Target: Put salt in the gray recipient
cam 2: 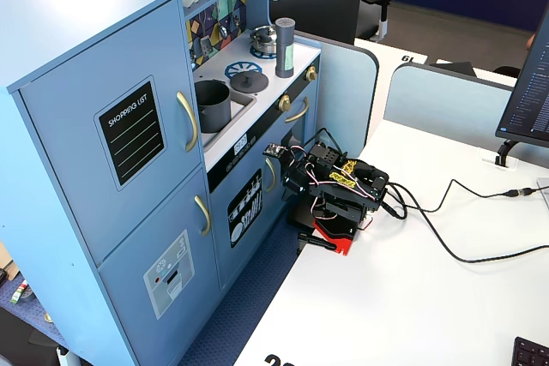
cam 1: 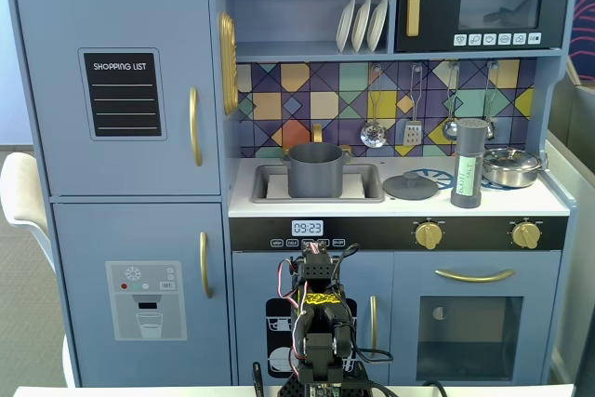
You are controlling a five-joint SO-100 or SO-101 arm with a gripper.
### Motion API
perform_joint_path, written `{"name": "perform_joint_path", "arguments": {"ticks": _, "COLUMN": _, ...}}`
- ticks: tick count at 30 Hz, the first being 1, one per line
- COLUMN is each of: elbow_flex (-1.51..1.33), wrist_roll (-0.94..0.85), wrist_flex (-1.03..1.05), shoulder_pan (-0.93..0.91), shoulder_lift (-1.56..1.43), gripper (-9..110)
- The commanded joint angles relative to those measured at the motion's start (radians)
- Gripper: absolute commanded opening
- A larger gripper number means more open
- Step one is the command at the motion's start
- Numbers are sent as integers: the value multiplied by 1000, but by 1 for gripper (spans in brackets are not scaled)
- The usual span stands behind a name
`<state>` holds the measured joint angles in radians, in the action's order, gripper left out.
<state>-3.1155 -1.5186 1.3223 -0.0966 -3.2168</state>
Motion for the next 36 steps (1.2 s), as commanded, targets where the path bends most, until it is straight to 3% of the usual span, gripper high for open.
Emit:
{"name": "perform_joint_path", "arguments": {"ticks": 1, "elbow_flex": -2, "wrist_roll": -11, "wrist_flex": 5, "shoulder_pan": 55, "shoulder_lift": -3, "gripper": 0}}
{"name": "perform_joint_path", "arguments": {"ticks": 12, "elbow_flex": 0, "wrist_roll": -17, "wrist_flex": 5, "shoulder_pan": 25, "shoulder_lift": -2, "gripper": 0}}
{"name": "perform_joint_path", "arguments": {"ticks": 18, "elbow_flex": 98, "wrist_roll": -61, "wrist_flex": -49, "shoulder_pan": -264, "shoulder_lift": 80, "gripper": 0}}
{"name": "perform_joint_path", "arguments": {"ticks": 28, "elbow_flex": 589, "wrist_roll": -63, "wrist_flex": -26, "shoulder_pan": -704, "shoulder_lift": 367, "gripper": 0}}
{"name": "perform_joint_path", "arguments": {"ticks": 32, "elbow_flex": 716, "wrist_roll": -48, "wrist_flex": -155, "shoulder_pan": -819, "shoulder_lift": 446, "gripper": 0}}
{"name": "perform_joint_path", "arguments": {"ticks": 36, "elbow_flex": 744, "wrist_roll": -71, "wrist_flex": -428, "shoulder_pan": -881, "shoulder_lift": 476, "gripper": 0}}
